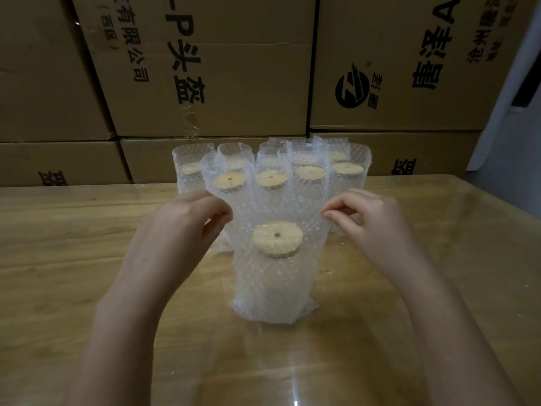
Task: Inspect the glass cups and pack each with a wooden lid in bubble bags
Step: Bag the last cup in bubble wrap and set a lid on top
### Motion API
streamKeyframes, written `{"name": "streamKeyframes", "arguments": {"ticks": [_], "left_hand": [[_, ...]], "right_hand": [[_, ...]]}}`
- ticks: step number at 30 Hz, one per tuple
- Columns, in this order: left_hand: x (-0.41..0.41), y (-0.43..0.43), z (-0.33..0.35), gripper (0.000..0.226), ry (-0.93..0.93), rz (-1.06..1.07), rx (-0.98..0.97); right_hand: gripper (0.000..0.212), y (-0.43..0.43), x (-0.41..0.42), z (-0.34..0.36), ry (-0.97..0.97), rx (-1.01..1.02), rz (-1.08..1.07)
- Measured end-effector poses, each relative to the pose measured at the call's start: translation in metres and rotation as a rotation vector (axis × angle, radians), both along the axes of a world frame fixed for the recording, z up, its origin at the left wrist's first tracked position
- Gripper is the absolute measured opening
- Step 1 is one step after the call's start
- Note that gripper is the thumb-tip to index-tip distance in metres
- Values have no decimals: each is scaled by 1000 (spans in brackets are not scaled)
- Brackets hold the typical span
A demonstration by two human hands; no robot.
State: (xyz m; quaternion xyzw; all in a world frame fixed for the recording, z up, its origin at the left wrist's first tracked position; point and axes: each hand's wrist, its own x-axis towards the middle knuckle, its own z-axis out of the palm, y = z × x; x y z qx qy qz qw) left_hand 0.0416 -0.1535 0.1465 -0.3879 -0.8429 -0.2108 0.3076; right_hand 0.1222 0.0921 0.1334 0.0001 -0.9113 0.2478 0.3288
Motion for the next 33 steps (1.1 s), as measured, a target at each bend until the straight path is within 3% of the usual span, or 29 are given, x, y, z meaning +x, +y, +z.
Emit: {"name": "streamKeyframes", "arguments": {"ticks": [5, 10, 12, 14, 16, 18, 20, 26, 33], "left_hand": [[-3, -1, -1, 7, -83, -39, 54], [-9, -1, -6, 11, -183, -112, 154], [-14, 2, -13, 16, -380, -182, 277], [-22, 4, -25, 44, -706, -285, 360], [-29, 6, -43, 79, -956, -335, 248], [-29, 15, -66, 98, -1075, -399, 82], [-26, 29, -87, 106, -1147, -455, 96], [-19, 54, -112, 95, -1236, -423, 446], [-20, 60, -110, 73, -1226, -331, 552]], "right_hand": [[7, -4, -1, 0, 81, 54, -38], [8, -2, -3, -4, 77, -58, 1], [12, 0, -5, -7, 59, -184, 38], [19, 2, -7, -11, 45, -333, 69], [25, 4, -9, -13, 59, -417, 85], [28, 5, -12, -15, 72, -459, 97], [29, 4, -14, -17, 84, -493, 124], [26, 6, -20, -26, 93, -594, 189], [11, 6, -37, -58, -113, -1012, 178]]}}
